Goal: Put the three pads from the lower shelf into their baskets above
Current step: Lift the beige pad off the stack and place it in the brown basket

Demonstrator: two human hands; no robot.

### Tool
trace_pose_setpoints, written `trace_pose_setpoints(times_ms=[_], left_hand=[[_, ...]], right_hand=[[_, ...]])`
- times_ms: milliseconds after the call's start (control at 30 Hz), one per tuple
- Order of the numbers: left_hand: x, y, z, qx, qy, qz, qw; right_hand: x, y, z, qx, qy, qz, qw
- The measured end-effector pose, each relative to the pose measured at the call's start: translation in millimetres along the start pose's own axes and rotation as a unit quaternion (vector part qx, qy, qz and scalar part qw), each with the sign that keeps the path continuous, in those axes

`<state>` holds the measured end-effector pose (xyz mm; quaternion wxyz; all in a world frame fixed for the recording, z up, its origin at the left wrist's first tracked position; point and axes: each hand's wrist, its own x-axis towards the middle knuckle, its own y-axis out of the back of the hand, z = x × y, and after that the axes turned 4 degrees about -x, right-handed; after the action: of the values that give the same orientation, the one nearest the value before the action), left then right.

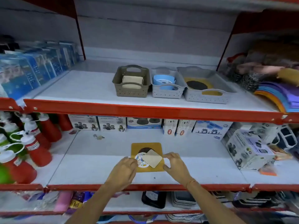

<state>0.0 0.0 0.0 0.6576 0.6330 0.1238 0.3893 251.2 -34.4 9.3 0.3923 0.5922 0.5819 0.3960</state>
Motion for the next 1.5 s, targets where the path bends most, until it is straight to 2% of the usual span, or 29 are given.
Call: trace_pose_setpoints(times_ms=[233, 433, 533, 600, 700, 800, 900, 967, 1167, 1367, 1500], left_hand=[[13.4, -43.5, -21.9, 0.013, 0.076, -0.100, 0.992], [13.2, -58.5, -21.6, 0.021, 0.067, -0.101, 0.992], [13.9, -64.1, -21.5, 0.004, 0.100, -0.095, 0.990], [17.3, -66.1, -21.5, -0.055, 0.138, -0.098, 0.984], [26.6, -61.7, -17.2, -0.213, 0.249, -0.039, 0.944], [40.2, -53.0, -11.2, -0.343, 0.357, 0.058, 0.867], [50.5, -47.9, -7.7, -0.427, 0.419, 0.106, 0.794], [52.5, -45.7, -7.4, -0.451, 0.429, 0.121, 0.773], [45.5, -33.0, -8.1, -0.484, 0.406, 0.126, 0.764], [33.4, -7.5, 1.7, -0.488, 0.343, 0.119, 0.793], [19.8, 19.6, 20.6, -0.495, 0.315, 0.127, 0.800]], right_hand=[[34.1, -33.4, 12.5, 0.038, -0.067, -0.069, 0.995], [47.7, -57.3, 8.0, 0.043, -0.068, -0.046, 0.996], [52.3, -65.2, 6.2, 0.056, -0.070, -0.034, 0.995], [55.2, -65.2, 5.7, 0.059, -0.074, -0.031, 0.995], [58.0, -59.2, 2.3, 0.113, -0.101, -0.006, 0.988], [60.9, -52.8, -7.2, 0.175, -0.108, 0.010, 0.979], [59.6, -47.5, -17.4, 0.230, -0.103, 0.021, 0.967], [57.4, -44.3, -22.3, 0.254, -0.100, 0.019, 0.962], [45.0, -25.1, -28.7, 0.266, -0.065, 0.014, 0.962], [23.9, -1.3, -32.6, 0.237, -0.024, 0.015, 0.971], [-0.9, 20.7, -41.8, 0.225, -0.003, 0.029, 0.974]])
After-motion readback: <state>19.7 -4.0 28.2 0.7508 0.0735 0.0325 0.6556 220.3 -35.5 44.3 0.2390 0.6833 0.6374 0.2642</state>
